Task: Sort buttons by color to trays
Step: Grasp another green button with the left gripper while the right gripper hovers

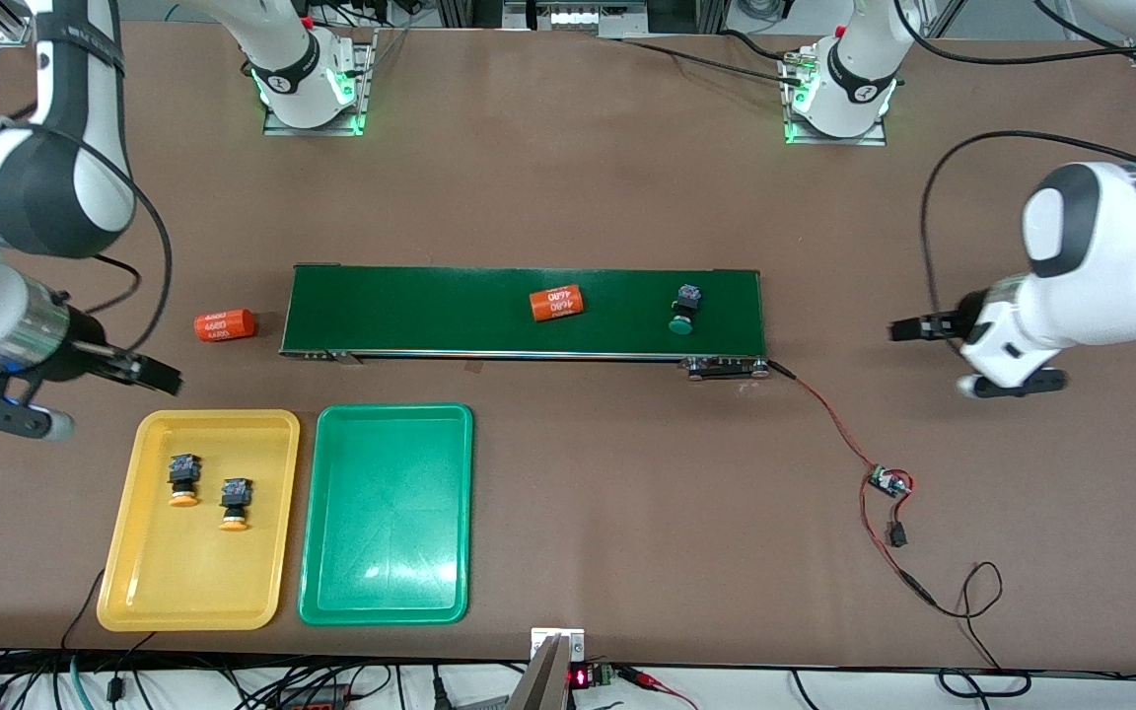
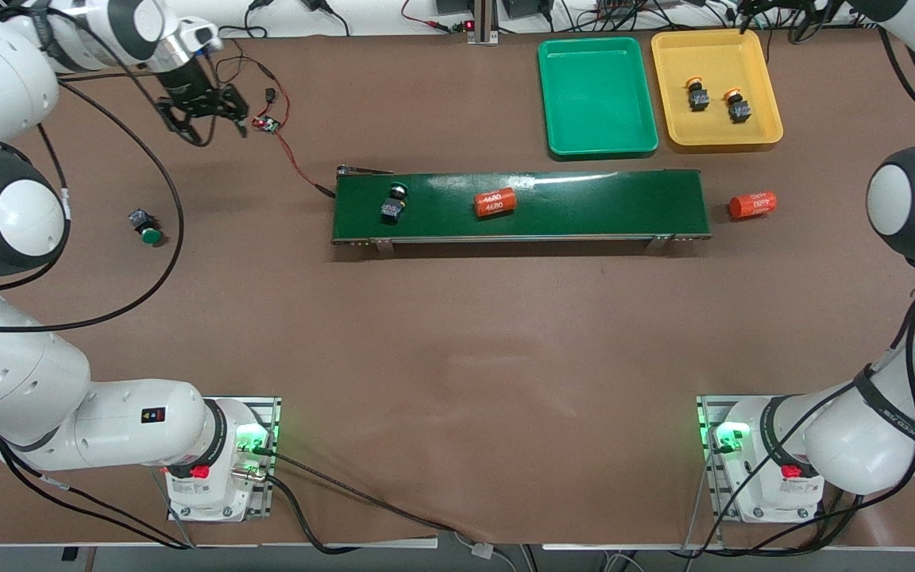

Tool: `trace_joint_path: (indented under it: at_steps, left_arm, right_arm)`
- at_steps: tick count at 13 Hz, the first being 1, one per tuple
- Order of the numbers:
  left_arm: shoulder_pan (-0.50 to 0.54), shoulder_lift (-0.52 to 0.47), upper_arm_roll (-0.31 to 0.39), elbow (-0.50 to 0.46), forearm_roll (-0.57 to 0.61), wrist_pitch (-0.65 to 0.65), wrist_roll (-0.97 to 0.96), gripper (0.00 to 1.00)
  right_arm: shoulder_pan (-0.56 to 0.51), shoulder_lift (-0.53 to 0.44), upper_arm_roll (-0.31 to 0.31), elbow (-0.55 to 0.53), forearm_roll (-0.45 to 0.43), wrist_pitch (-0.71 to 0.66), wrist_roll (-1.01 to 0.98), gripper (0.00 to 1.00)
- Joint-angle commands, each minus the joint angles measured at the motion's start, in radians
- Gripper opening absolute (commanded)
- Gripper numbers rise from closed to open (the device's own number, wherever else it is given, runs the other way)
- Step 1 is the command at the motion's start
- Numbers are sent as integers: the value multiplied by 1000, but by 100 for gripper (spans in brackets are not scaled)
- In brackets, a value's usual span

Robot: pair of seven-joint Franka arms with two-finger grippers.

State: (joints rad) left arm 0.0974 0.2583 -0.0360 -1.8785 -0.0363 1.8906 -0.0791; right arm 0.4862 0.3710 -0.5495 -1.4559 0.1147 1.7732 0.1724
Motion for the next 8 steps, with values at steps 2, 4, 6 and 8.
trace_joint_path:
  at_steps: [2, 4, 6, 8]
  left_arm:
    - [88, 45, 13, -7, 192, 60, 1, 100]
    - [172, 110, 15, -11, 202, 112, 1, 100]
    - [221, 128, 50, -43, 202, 180, 1, 100]
    - [257, 133, 79, -102, 190, 269, -5, 100]
  right_arm:
    - [6, -99, 2, -107, -50, -5, -39, 100]
    - [31, -125, 16, -93, -52, -75, -1, 100]
    - [68, -126, 10, -46, -50, -89, 9, 100]
    - [46, -126, -3, -38, -50, -84, -26, 100]
